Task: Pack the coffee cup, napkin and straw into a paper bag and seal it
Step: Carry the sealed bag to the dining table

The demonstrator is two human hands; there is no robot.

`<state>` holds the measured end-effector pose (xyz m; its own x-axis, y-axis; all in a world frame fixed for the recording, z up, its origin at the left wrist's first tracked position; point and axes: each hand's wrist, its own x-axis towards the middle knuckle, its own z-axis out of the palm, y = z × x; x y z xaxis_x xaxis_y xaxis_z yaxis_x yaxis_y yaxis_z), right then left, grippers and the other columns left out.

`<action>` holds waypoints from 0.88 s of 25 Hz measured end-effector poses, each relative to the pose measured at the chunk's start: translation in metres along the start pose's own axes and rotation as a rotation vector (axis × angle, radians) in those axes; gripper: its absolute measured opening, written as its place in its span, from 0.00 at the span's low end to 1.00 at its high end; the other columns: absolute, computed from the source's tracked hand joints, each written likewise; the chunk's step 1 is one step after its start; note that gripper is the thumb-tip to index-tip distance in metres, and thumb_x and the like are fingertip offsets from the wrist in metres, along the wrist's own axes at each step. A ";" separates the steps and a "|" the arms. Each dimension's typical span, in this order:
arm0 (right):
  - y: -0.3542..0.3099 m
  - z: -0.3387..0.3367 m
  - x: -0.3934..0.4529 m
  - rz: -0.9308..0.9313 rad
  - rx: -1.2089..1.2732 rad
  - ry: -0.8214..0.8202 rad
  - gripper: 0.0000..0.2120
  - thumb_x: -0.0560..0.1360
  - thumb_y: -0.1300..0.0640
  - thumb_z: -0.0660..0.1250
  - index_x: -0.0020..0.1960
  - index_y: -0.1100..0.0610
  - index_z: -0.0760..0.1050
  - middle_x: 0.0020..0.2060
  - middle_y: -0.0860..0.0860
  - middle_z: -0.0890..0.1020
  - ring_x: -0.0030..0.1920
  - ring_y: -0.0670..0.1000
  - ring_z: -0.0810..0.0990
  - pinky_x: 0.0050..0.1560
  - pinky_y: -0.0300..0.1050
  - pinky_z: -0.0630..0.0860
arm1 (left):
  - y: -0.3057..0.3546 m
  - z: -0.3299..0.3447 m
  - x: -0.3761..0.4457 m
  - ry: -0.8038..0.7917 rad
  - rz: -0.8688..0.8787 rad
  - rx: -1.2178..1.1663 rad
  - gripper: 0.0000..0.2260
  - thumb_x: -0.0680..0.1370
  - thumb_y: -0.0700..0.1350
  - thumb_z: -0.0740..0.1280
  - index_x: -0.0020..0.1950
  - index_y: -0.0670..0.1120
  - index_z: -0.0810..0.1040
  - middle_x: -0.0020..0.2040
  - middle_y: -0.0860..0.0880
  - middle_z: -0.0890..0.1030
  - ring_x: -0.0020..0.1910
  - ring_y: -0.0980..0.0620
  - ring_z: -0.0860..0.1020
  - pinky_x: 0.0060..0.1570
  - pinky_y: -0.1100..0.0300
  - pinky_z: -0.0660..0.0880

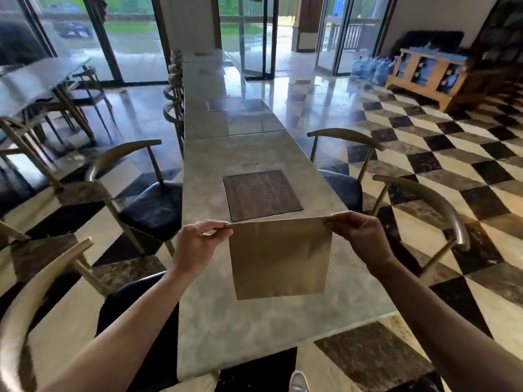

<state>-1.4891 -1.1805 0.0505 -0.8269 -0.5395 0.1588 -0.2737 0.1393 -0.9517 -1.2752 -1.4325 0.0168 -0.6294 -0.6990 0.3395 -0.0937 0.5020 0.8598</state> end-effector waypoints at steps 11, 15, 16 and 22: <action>0.067 0.000 0.129 0.114 0.163 -0.200 0.10 0.69 0.75 0.69 0.45 0.63 0.84 0.39 0.58 0.86 0.41 0.51 0.85 0.45 0.38 0.81 | -0.025 0.071 0.055 0.080 -0.240 0.082 0.08 0.68 0.39 0.78 0.44 0.48 0.86 0.39 0.54 0.86 0.40 0.57 0.84 0.47 0.64 0.79; 0.092 0.012 0.151 0.155 0.122 -0.197 0.14 0.67 0.72 0.73 0.40 0.53 0.85 0.37 0.55 0.86 0.40 0.53 0.84 0.49 0.46 0.81 | -0.041 0.084 0.069 0.082 -0.300 0.118 0.07 0.68 0.40 0.78 0.43 0.48 0.87 0.39 0.53 0.86 0.39 0.58 0.84 0.46 0.66 0.79; 0.099 0.016 0.154 0.172 0.123 -0.195 0.15 0.67 0.72 0.73 0.39 0.52 0.85 0.37 0.57 0.86 0.41 0.54 0.84 0.51 0.49 0.80 | -0.044 0.086 0.072 0.087 -0.310 0.115 0.06 0.68 0.39 0.78 0.43 0.47 0.87 0.39 0.53 0.86 0.39 0.58 0.84 0.45 0.67 0.78; 0.126 0.029 0.164 0.197 0.075 -0.228 0.13 0.68 0.67 0.74 0.40 0.49 0.86 0.38 0.51 0.87 0.44 0.53 0.86 0.52 0.51 0.80 | -0.064 0.092 0.080 0.098 -0.349 0.096 0.08 0.67 0.37 0.78 0.42 0.47 0.86 0.38 0.50 0.86 0.37 0.61 0.83 0.44 0.70 0.77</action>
<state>-1.6449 -1.2756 -0.0508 -0.7263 -0.6820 -0.0856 -0.0753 0.2028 -0.9763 -1.3907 -1.4741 -0.0459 -0.4707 -0.8794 0.0715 -0.3640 0.2674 0.8922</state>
